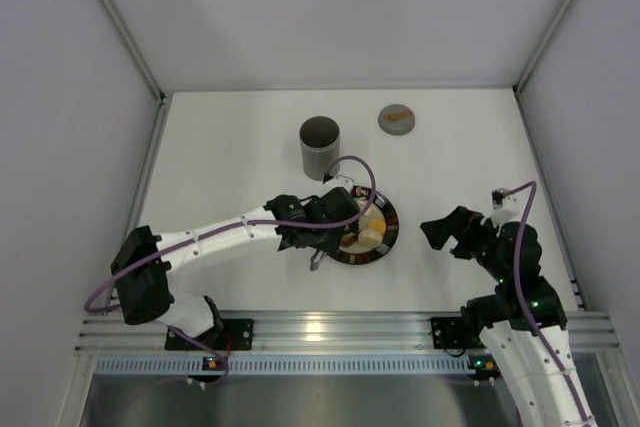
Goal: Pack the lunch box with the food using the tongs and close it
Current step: Pick up the fake food from the plate.
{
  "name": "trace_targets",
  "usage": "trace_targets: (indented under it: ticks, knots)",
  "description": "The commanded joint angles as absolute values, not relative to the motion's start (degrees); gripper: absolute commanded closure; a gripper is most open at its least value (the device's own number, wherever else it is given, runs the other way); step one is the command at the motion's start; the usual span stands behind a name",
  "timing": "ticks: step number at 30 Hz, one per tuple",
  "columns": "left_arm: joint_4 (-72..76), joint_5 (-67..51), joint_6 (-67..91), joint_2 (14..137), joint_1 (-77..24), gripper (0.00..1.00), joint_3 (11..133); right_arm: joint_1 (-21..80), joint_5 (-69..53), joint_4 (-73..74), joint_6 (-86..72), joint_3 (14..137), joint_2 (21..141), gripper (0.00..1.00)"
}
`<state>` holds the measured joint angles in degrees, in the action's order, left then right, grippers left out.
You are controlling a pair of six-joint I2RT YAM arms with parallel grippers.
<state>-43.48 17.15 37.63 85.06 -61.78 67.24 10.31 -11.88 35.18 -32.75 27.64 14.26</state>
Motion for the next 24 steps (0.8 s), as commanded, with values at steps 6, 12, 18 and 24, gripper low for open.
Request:
trace_targets:
  ticks: [6, 12, 18, 24]
  knots:
    - [-42.1, 17.5, 37.8, 85.4, -62.1, 0.69, 68.0, 9.7, -12.1, 34.0, -32.8, 27.8, 13.4, 0.01]
    - [-44.2, 18.9, 37.1, 84.9, -62.1, 0.73, 70.6, 9.7, -12.1, 33.9, -32.8, 27.8, 13.5, 0.01]
    - [-46.8, 21.5, 35.9, 84.2, -62.1, 0.74, 75.8, 9.7, -12.0, 34.0, -32.8, 27.9, 13.5, 0.01]
    - [-49.9, 23.0, 35.1, 84.1, -62.1, 0.74, 79.6, 9.7, -12.0, 33.9, -32.7, 28.0, 13.8, 0.0]
